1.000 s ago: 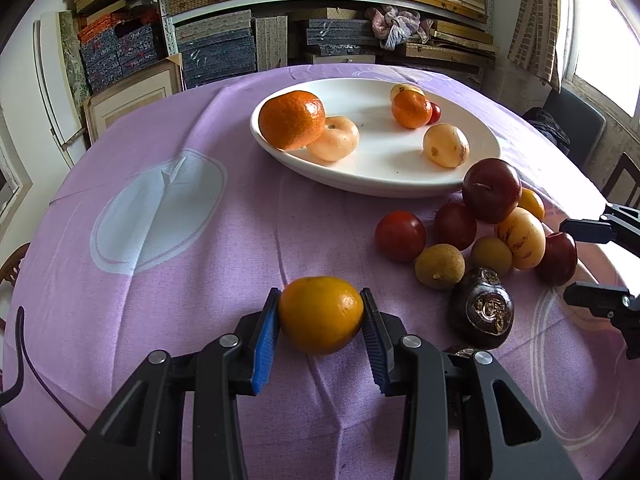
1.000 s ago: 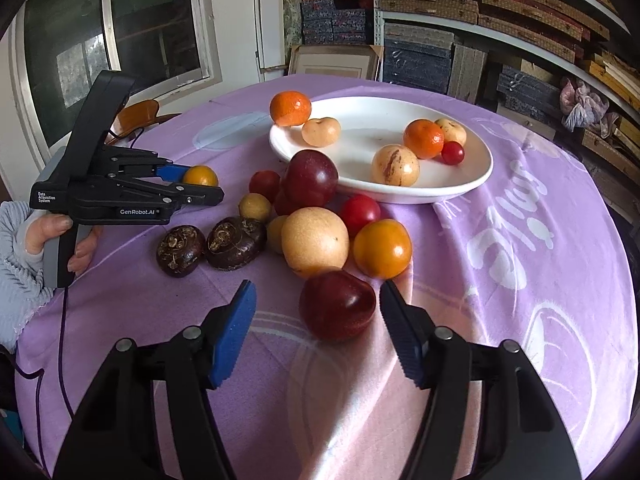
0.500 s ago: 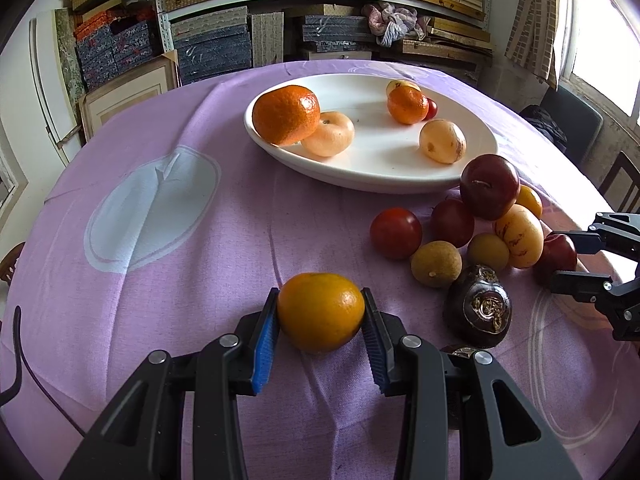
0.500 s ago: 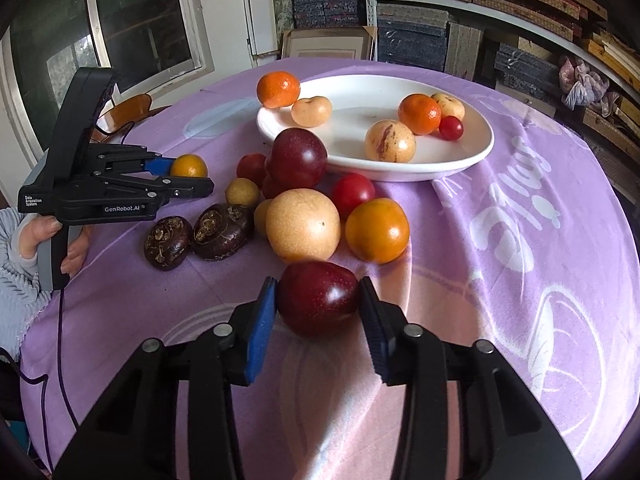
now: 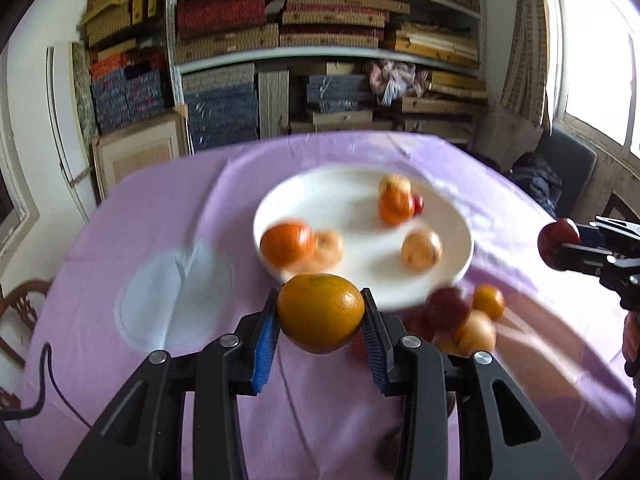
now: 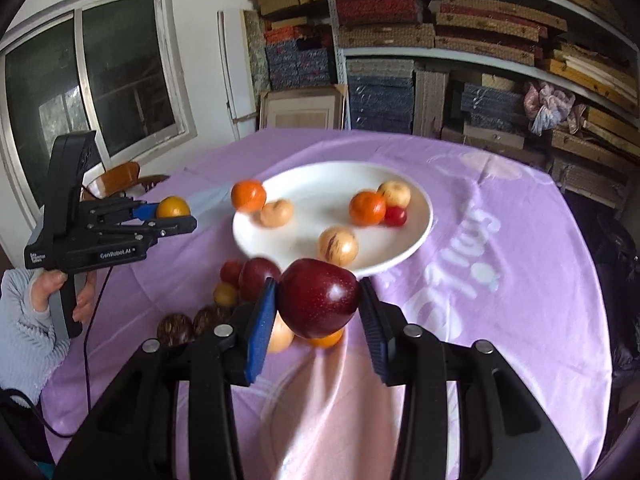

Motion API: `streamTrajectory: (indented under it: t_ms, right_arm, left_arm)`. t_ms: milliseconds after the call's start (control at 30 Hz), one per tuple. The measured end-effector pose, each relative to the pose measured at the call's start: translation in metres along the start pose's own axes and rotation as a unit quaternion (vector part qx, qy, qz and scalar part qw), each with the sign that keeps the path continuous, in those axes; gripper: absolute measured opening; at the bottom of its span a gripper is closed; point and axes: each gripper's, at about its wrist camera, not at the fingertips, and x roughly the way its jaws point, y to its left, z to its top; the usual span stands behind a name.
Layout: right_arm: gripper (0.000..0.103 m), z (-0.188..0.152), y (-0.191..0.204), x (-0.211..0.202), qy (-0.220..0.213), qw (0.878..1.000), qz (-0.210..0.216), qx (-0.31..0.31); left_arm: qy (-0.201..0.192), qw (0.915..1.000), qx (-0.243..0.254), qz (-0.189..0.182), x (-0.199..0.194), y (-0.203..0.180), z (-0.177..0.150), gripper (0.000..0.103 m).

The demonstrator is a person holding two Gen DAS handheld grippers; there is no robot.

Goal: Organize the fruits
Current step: 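Lower the orange and dark red plum onto the white plate and open both tools, then withdraw both tools from the plate toward the remaining fruits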

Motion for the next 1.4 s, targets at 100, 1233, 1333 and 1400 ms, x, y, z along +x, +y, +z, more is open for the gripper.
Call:
streamTrajectory:
  t_ms: [100, 1233, 1333, 1400]
  right_arm:
    - [0.040, 0.034, -0.012, 0.001, -0.030, 0.999, -0.004, 0.016]
    - [0.077, 0.023, -0.054, 0.093, 0.014, 0.995, -0.005, 0.094]
    - [0.077, 0.024, -0.054, 0.091, 0.010, 0.995, -0.006, 0.096]
    - [0.077, 0.025, -0.055, 0.089, 0.007, 0.995, -0.007, 0.096]
  left_arm:
    - [-0.004, 1.0000, -0.004, -0.007, 0.011, -0.008, 0.029, 0.039]
    - [0.053, 0.9949, -0.077, -0.037, 0.060, 0.050, 0.024, 0.054]
    - [0.046, 0.9933, -0.105, -0.009, 0.074, 0.057, 0.022, 0.057]
    - [0.046, 0.9914, -0.117, -0.036, 0.079, 0.059, 0.020, 0.057]
